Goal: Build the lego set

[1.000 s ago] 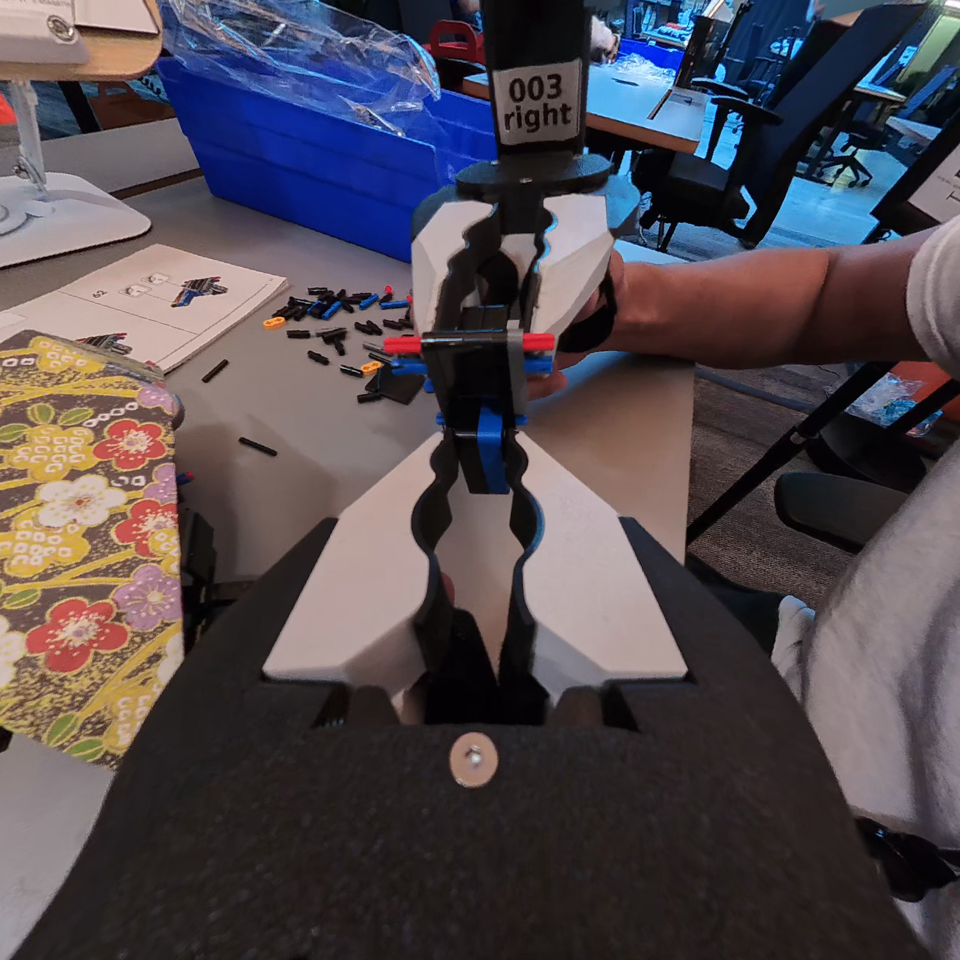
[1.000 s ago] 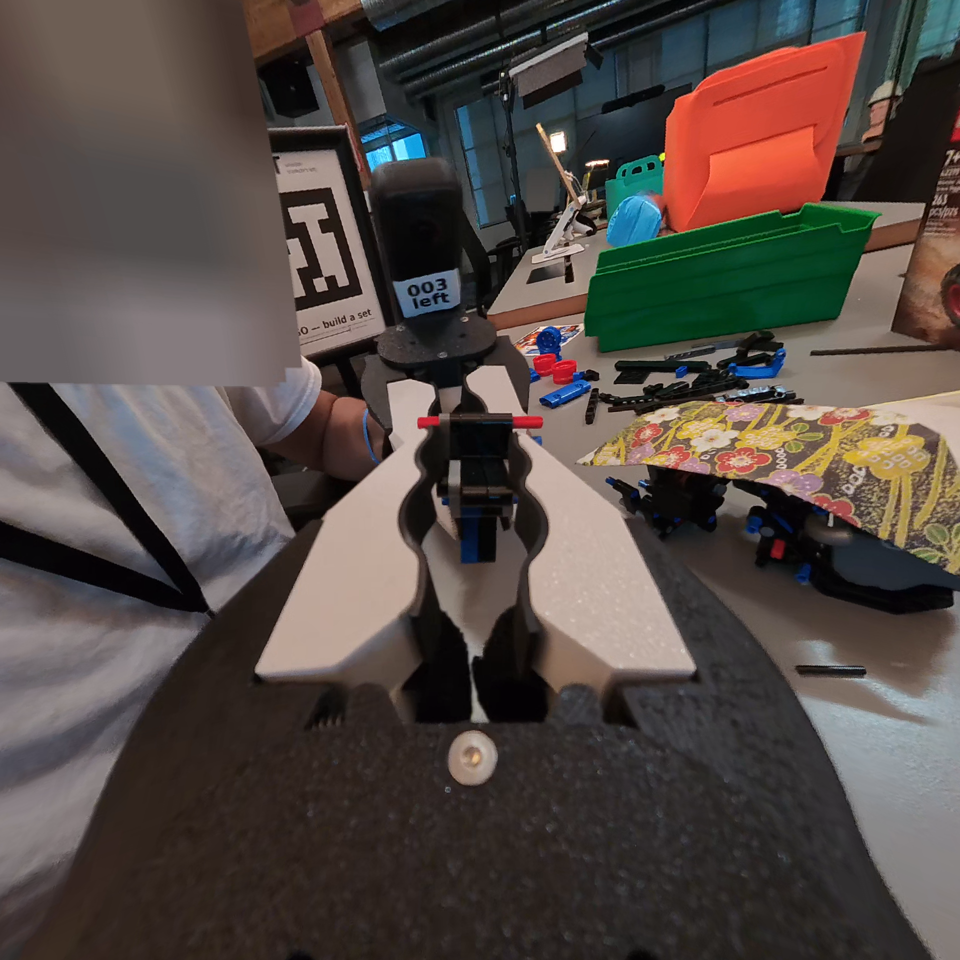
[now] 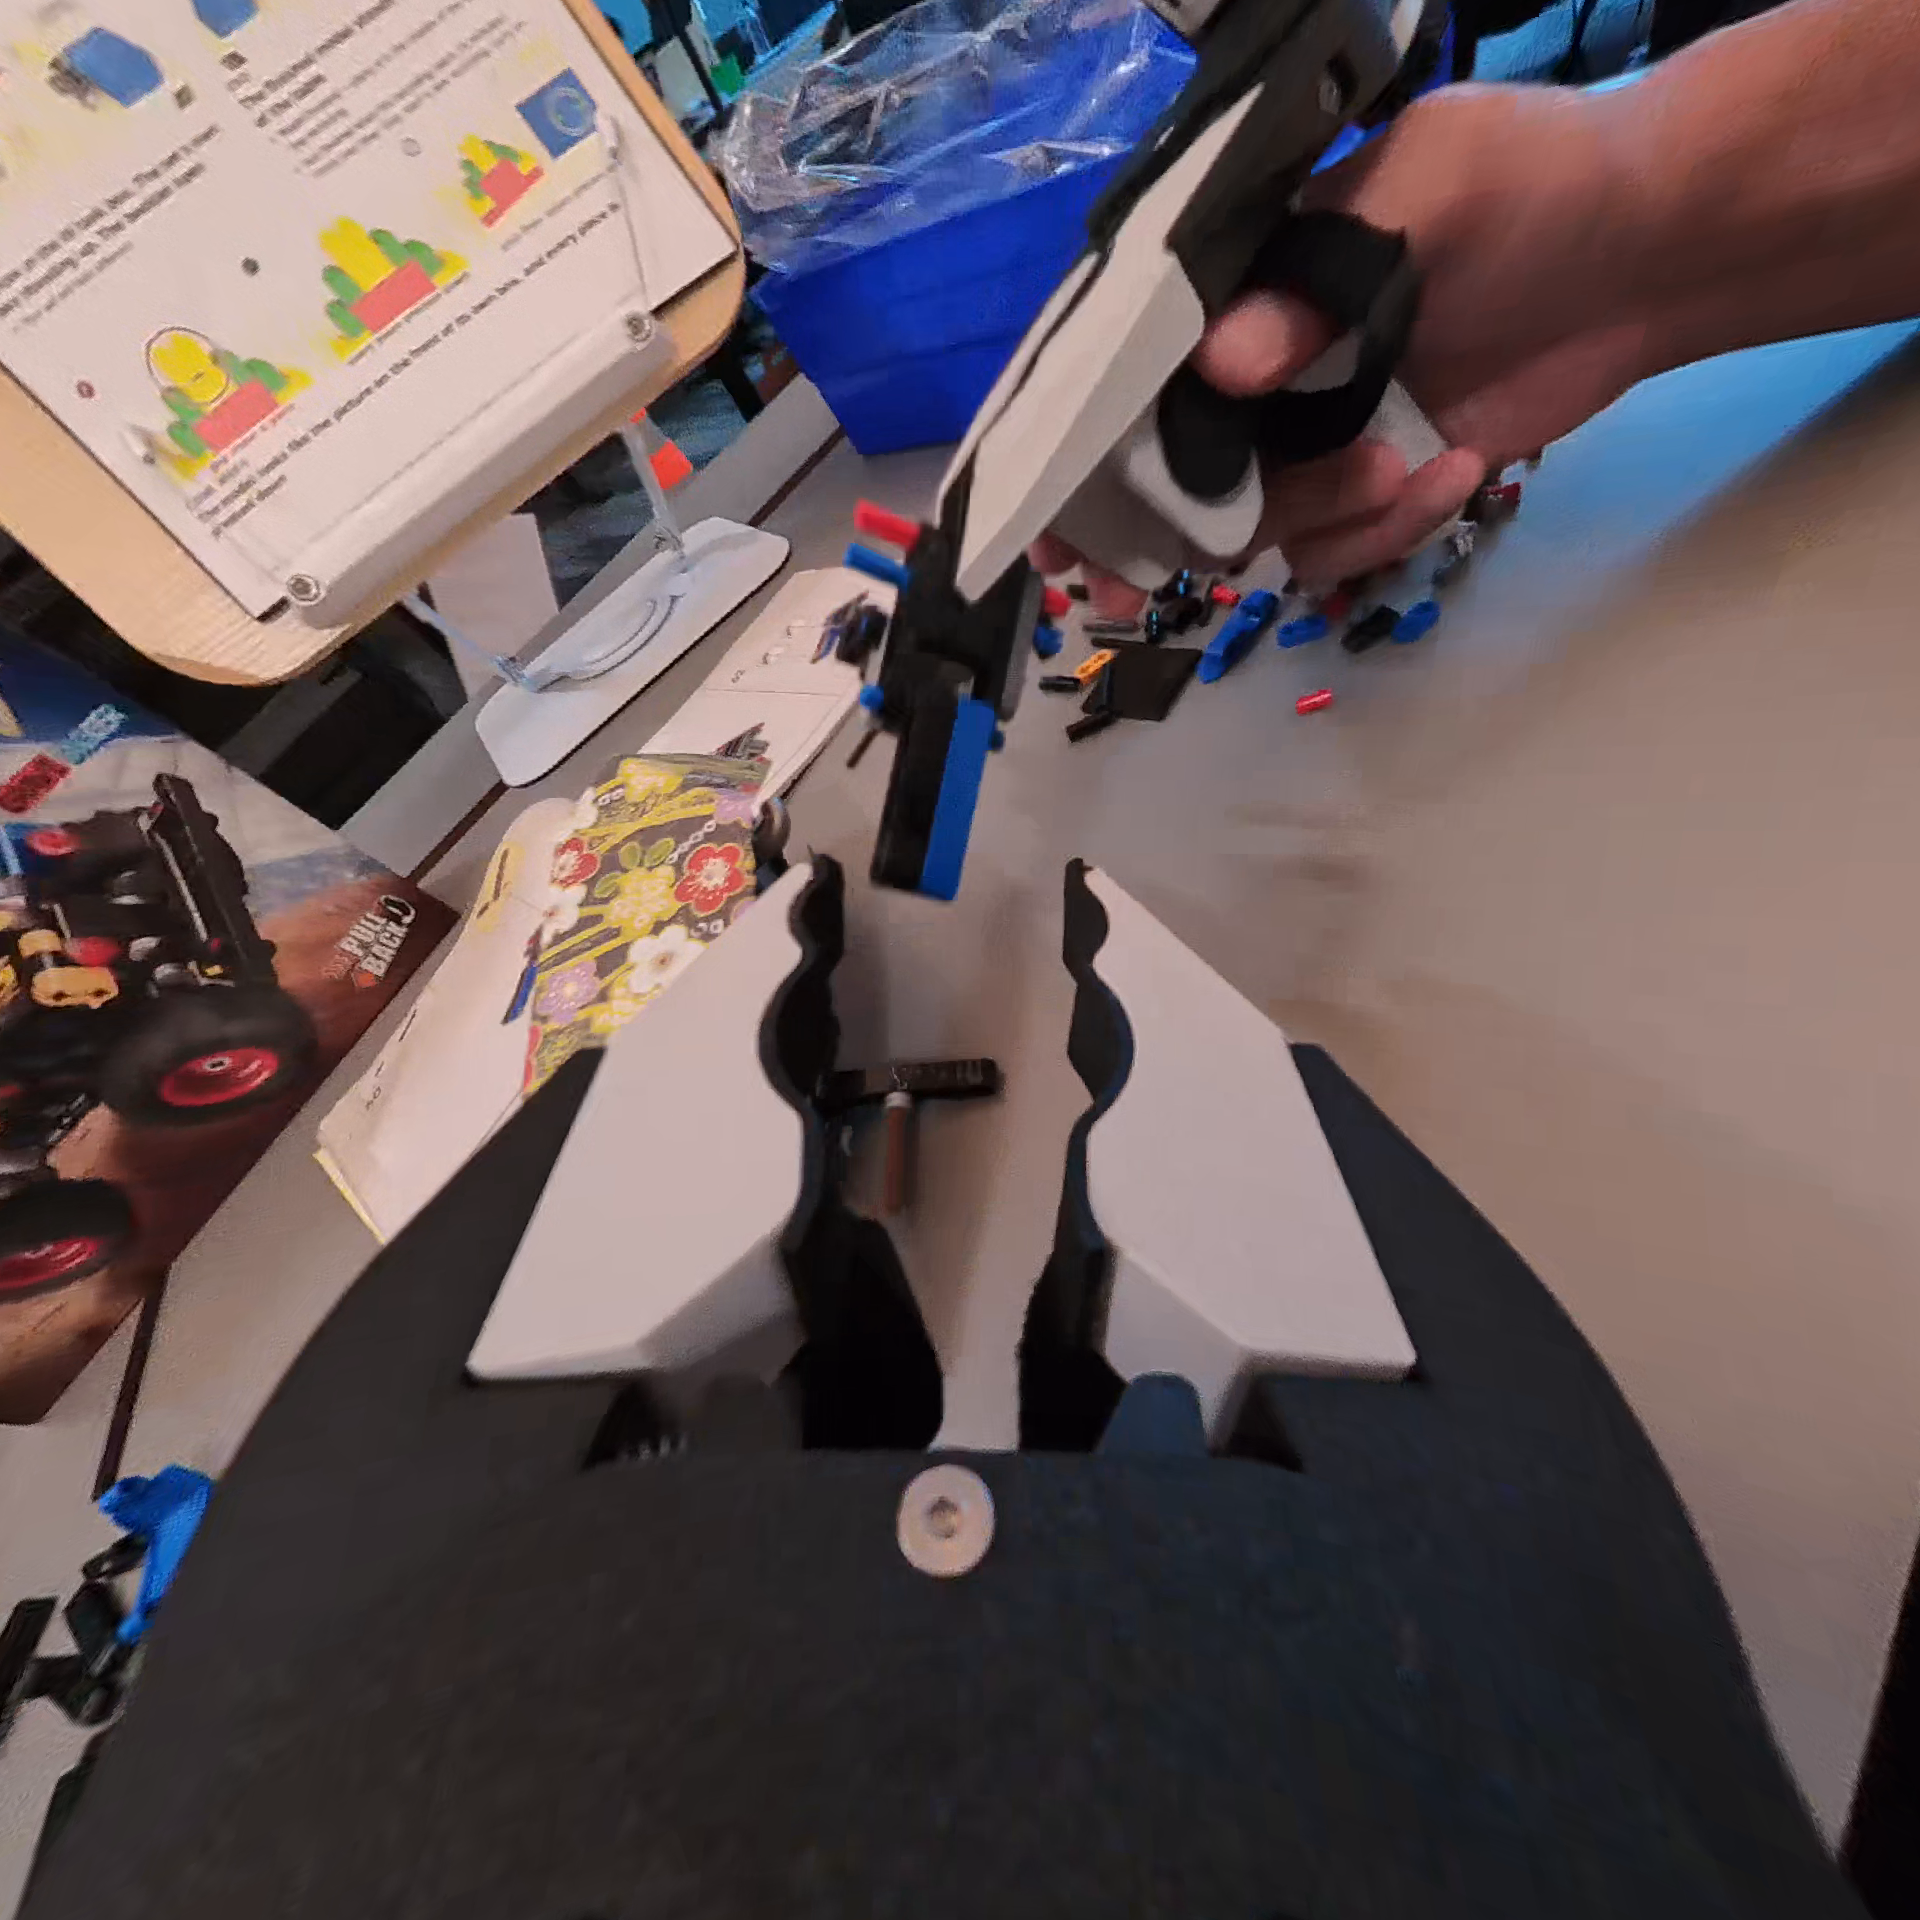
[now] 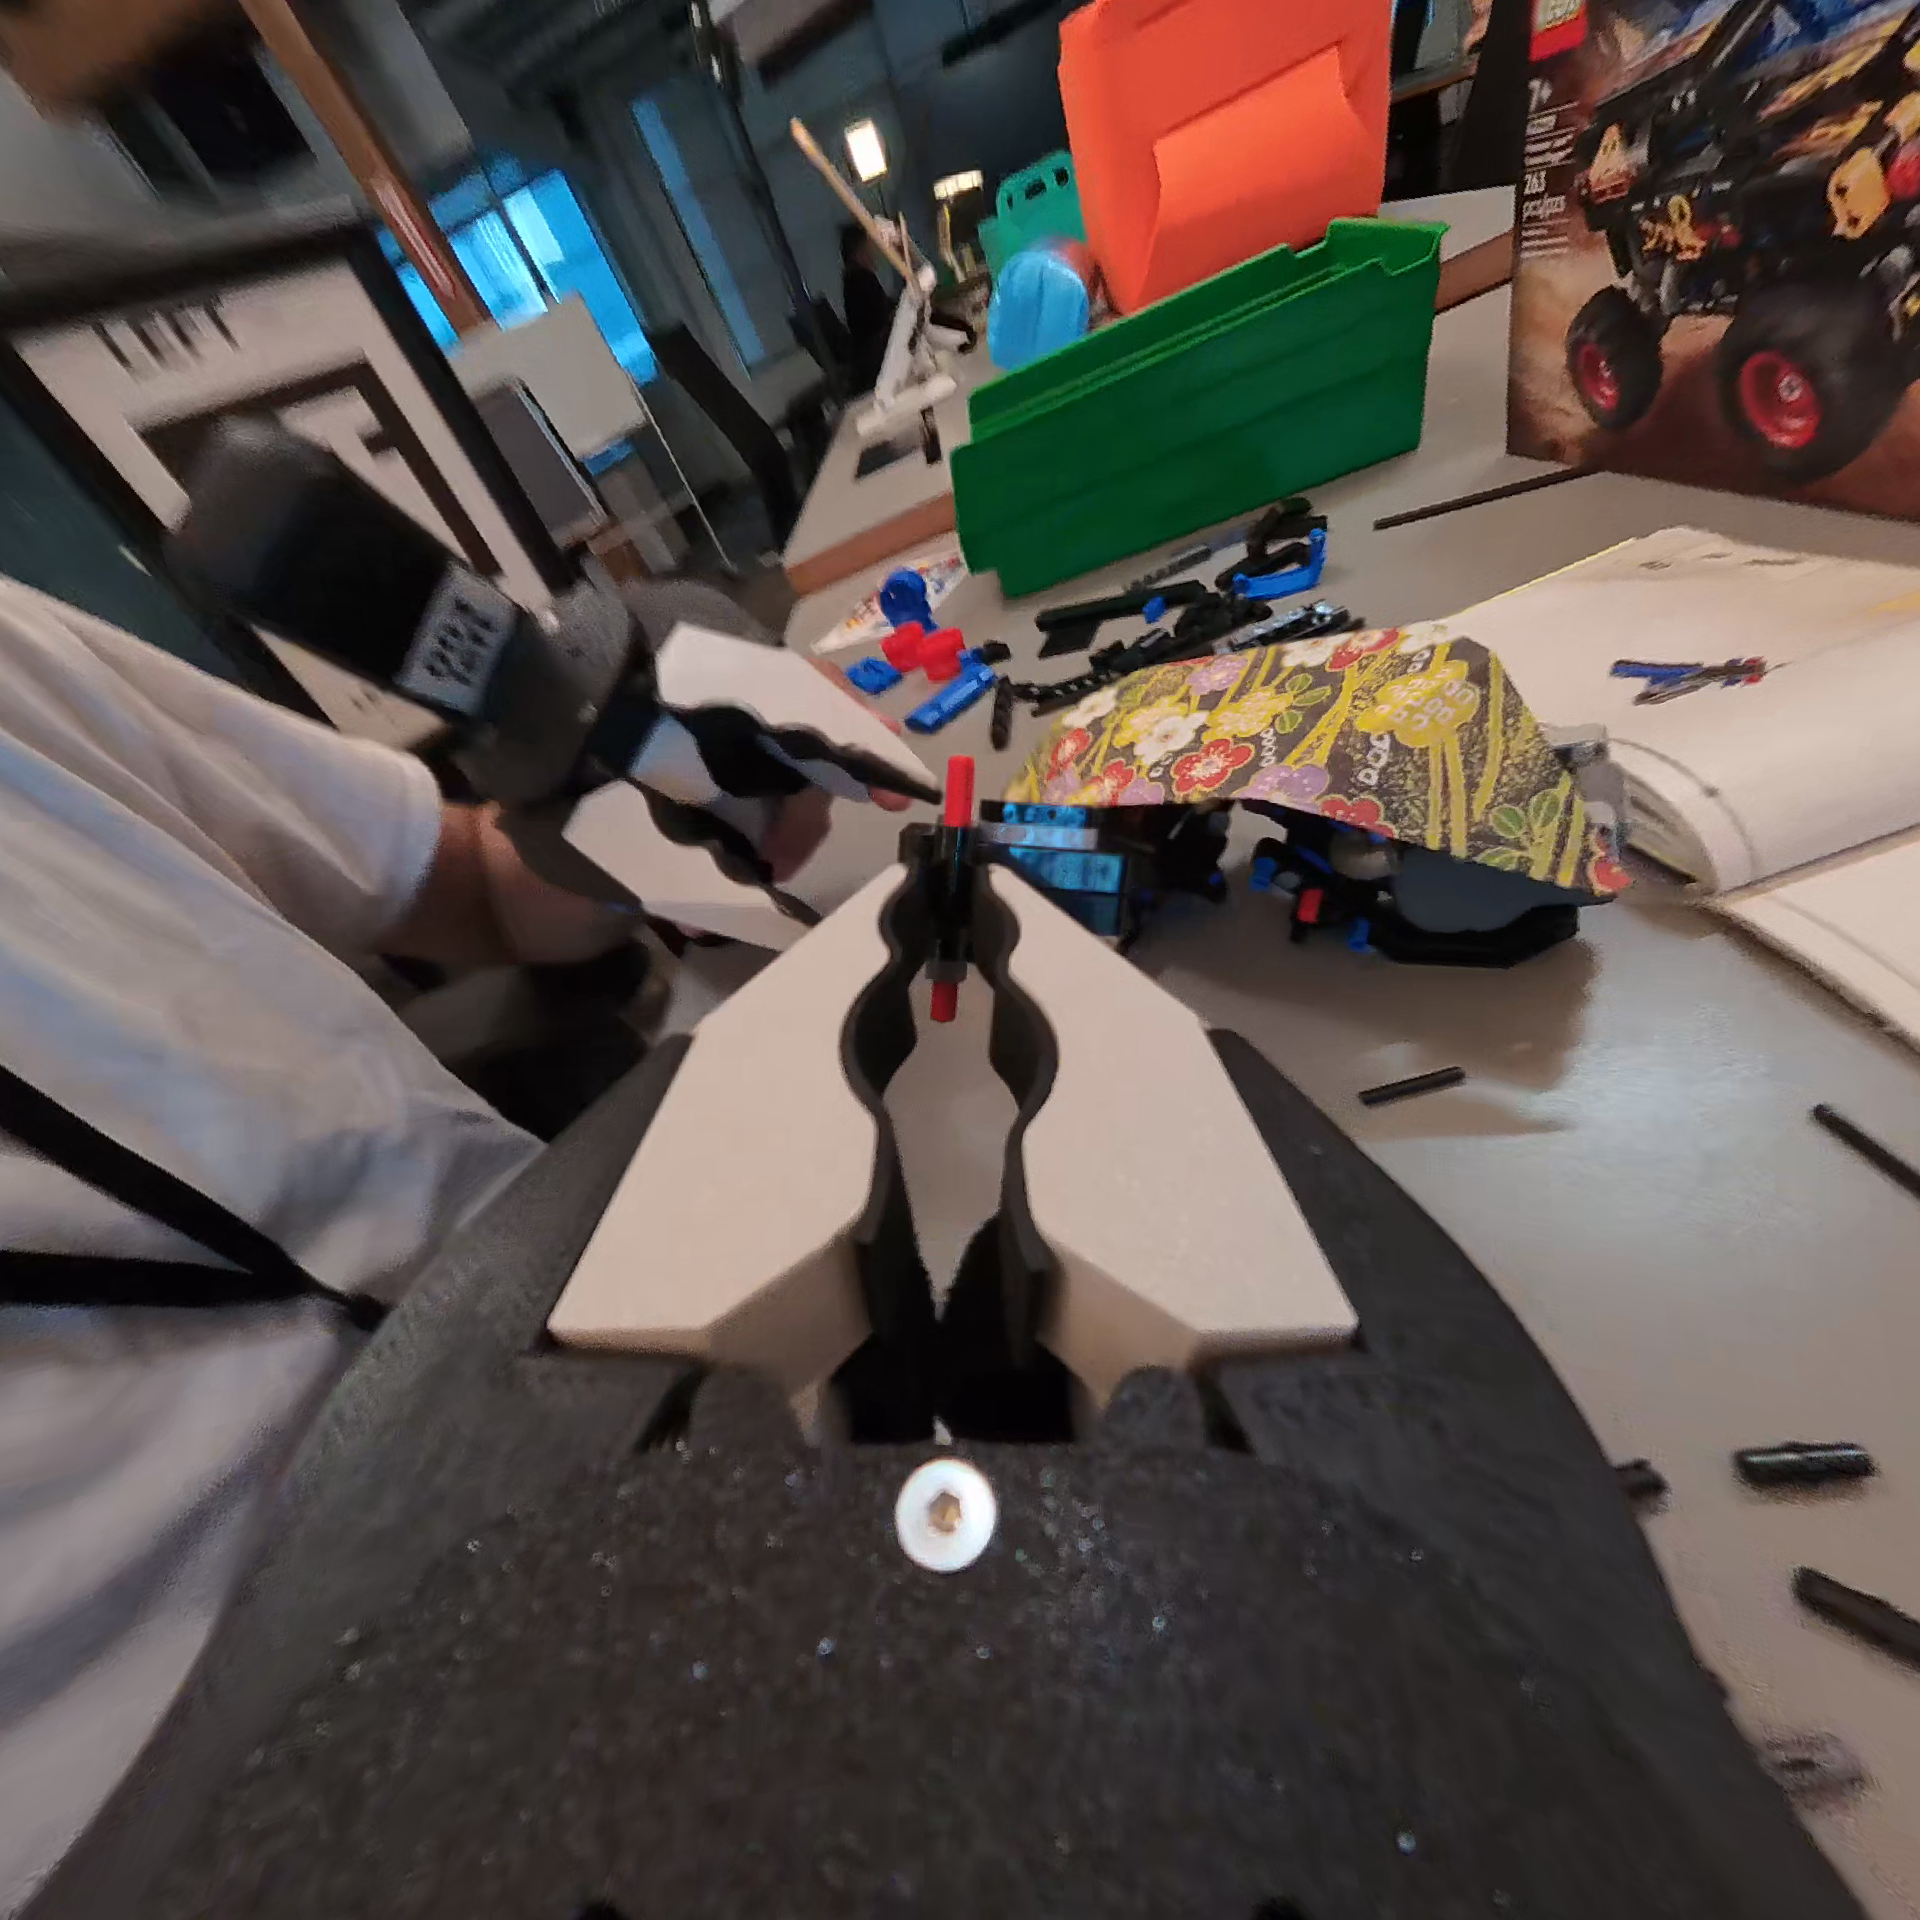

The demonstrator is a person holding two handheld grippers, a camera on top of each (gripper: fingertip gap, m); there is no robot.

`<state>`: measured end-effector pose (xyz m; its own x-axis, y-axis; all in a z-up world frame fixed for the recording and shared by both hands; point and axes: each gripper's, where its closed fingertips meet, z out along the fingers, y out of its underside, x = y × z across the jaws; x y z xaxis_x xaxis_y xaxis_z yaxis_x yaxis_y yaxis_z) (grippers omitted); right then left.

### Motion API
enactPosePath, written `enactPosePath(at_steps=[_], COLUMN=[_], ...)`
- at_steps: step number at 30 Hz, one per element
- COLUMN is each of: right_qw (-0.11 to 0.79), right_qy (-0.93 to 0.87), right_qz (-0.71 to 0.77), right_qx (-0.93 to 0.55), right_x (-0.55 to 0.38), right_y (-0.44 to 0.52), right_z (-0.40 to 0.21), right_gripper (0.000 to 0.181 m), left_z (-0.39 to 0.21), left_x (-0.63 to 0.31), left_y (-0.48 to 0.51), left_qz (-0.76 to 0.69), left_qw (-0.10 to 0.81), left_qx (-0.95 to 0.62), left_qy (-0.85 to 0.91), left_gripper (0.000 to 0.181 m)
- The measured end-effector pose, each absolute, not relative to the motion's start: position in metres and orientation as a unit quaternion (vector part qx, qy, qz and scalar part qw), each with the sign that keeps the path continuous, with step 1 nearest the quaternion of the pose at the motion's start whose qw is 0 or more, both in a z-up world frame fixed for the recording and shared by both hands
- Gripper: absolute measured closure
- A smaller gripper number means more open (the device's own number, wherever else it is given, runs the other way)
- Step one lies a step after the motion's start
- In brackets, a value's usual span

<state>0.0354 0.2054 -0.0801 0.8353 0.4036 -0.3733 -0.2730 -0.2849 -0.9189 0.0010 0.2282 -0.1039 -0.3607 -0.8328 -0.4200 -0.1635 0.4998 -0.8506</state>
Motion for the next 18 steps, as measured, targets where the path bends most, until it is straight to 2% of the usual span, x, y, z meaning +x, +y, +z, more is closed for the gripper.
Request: enactPosePath(at_steps=[2,4,7,9,13,18], right_qw=[0.607,0.632,0.657,0.646,0.638,0.589], right_qy=[-0.015,0.015,0.078,0.112,0.12,0.094], right_qz=[0.309,0.294,0.37,0.451,0.462,0.505], right_qx=[-0.732,-0.717,-0.652,-0.606,-0.605,-0.624], right_x=[0.039,0.045,0.039,0.028,0.014,-0.018], right_y=[0.207,0.212,0.215,0.216,0.219,0.218], right_z=[-0.073,-0.068,-0.049,-0.041,-0.052,-0.06], right_gripper=[0.175,0.175,0.175,0.175,0.176,0.173], left_z=[-0.102,-0.1,-0.095,-0.082,-0.055,-0.047], left_x=[-0.001,-0.003,0.0,0.001,0.001,0.002], left_y=[0.231,0.233,0.226,0.216,0.227,0.243], left_qz=[-0.371,-0.394,-0.466,-0.531,-0.62,-0.587], left_qw=[0.471,0.473,0.428,0.385,0.357,0.4], left_qx=[-0.346,-0.39,-0.44,-0.447,-0.469,-0.46], left_qy=[0.722,0.684,0.637,0.608,0.517,0.533], left_gripper=[0.14,0.149,0.149,0.141,0.139,0.171])
